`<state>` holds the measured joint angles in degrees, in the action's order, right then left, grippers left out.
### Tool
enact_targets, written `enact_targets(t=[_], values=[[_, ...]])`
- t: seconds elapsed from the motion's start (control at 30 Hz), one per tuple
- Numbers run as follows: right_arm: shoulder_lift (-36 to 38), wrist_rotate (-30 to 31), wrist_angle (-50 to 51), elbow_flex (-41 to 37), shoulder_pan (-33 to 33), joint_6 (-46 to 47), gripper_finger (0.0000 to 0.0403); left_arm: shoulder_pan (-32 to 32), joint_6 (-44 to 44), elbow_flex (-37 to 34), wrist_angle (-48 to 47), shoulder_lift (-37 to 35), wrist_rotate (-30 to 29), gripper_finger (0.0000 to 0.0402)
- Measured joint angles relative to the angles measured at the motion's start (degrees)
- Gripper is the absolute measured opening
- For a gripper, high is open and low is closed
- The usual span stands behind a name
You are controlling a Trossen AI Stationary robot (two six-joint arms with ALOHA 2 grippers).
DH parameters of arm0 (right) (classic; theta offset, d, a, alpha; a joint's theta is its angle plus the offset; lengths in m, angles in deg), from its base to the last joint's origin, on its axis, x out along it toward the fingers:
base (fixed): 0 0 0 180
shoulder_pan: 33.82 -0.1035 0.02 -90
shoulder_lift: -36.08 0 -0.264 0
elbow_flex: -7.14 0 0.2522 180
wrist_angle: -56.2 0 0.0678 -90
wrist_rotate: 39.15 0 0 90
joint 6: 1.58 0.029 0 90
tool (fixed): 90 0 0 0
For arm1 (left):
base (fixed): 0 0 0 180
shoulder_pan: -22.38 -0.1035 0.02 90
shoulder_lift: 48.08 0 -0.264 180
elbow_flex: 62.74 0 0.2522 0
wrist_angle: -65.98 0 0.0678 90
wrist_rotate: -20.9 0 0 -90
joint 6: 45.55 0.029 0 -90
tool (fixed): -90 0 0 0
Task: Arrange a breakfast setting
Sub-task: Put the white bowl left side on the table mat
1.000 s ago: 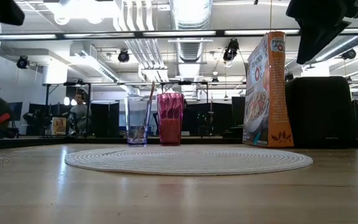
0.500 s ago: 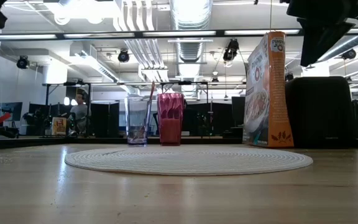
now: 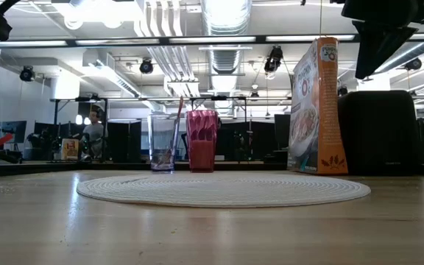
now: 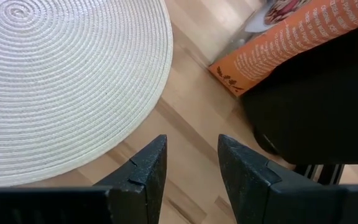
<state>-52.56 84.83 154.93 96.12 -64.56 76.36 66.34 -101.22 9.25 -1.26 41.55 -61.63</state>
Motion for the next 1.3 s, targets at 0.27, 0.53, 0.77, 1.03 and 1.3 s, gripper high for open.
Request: enact_targets(t=[0.27,0.53,0.77,1.03,1.3], values=[[0.0,0.1,-0.2,0.0,0.0,-0.6,0.0132,-0.1,-2.4,0.0,0.0,0.0,-0.5,0.001],[0.0,0.1,-0.5,0.0,0.0,-0.6,0.0129,-0.4,-2.2,0.0,-0.6,-0.1,1.1,0.0002],[0.0,0.4,-0.4,0.0,0.0,-0.7,0.0127,-2.3,1.6,3.4,-3.9,-1.5,1.5,0.0001],[0.0,0.8,-0.5,0.0,0.0,-1.6,0.0132,-9.0,16.6,12.5,-5.0,-1.7,-5.5,0.0001],[-0.1,2.1,-1.2,0.0,0.0,-2.1,0.0128,-22.0,31.7,16.3,-4.3,1.3,-9.6,0.0]])
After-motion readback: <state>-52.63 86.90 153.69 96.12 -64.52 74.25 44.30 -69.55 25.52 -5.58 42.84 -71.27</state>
